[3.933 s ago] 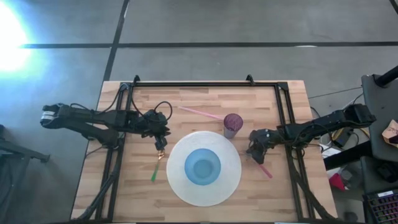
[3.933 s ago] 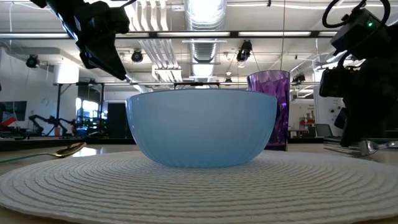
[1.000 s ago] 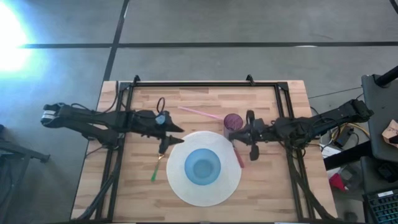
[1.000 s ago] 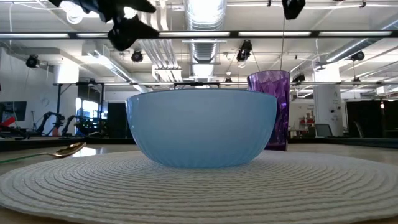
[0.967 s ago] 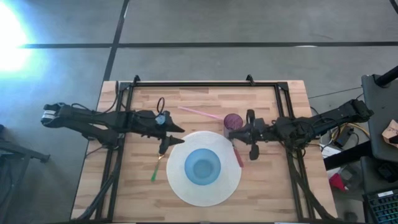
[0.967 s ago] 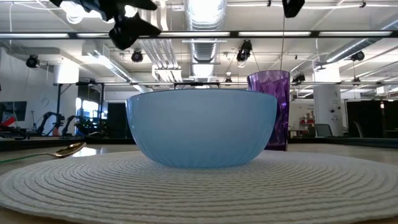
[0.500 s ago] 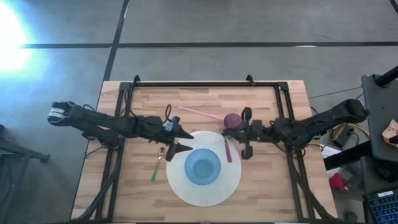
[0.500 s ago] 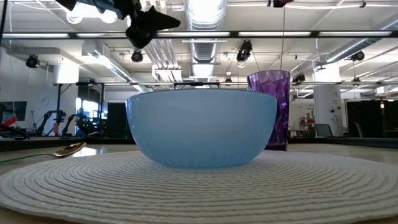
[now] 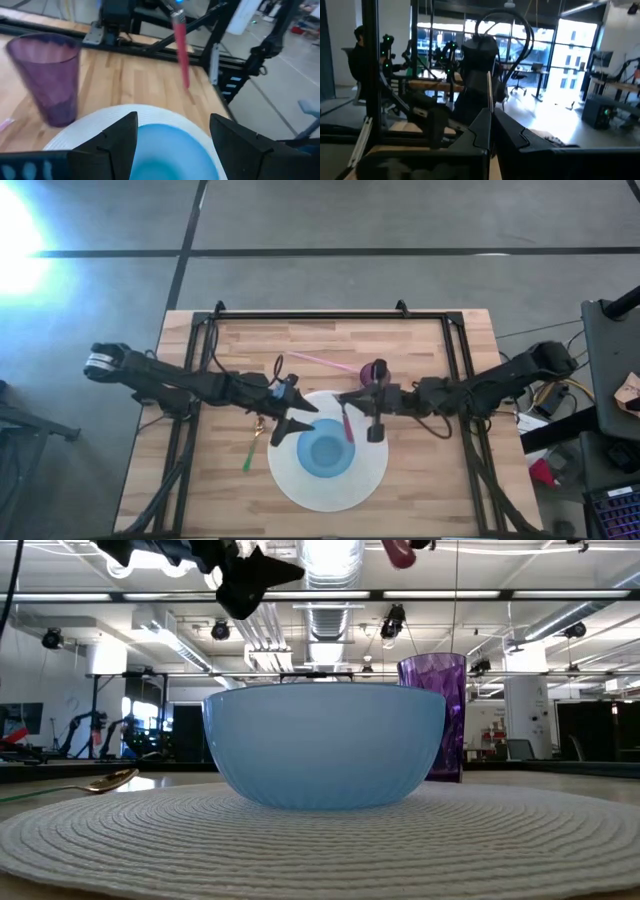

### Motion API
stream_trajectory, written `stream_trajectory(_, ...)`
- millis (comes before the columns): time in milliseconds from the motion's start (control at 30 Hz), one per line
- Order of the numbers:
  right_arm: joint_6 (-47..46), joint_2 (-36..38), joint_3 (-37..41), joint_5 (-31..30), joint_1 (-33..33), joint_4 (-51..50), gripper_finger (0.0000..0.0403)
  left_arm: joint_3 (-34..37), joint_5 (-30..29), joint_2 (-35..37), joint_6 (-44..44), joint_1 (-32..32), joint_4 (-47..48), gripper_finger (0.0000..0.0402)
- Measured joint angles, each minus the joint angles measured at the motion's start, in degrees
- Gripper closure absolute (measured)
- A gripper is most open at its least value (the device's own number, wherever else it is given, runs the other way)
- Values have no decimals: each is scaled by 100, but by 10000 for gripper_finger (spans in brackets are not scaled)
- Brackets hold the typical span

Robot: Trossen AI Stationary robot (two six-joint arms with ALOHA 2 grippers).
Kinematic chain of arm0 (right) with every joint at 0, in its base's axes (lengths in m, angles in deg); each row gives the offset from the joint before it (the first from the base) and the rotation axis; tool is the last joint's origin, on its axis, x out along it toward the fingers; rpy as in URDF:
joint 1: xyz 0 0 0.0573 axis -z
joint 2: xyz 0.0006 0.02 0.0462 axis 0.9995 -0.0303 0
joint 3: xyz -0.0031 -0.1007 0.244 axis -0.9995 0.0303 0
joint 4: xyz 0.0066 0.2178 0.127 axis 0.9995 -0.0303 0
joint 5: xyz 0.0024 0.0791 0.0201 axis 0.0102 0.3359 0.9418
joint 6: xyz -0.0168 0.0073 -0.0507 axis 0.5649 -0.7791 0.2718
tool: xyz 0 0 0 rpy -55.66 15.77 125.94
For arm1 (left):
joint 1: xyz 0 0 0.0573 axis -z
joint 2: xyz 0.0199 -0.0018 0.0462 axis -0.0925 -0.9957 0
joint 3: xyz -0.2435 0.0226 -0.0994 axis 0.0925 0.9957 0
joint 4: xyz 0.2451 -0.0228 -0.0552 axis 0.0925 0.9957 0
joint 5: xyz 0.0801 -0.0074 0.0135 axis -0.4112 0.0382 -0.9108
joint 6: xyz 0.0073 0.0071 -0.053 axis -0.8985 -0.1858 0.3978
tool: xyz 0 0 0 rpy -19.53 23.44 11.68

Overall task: Pick & Place Utensil
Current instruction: Put the pink fork in the blue bowl

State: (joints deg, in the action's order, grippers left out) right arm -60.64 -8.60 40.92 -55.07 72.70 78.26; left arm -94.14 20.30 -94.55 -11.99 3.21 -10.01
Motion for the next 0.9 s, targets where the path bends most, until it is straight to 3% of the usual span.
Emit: stream_trajectory(900, 1442, -1361, -1578, -8, -44, 403, 395, 0, 30, -57, -137, 129, -1143, 163)
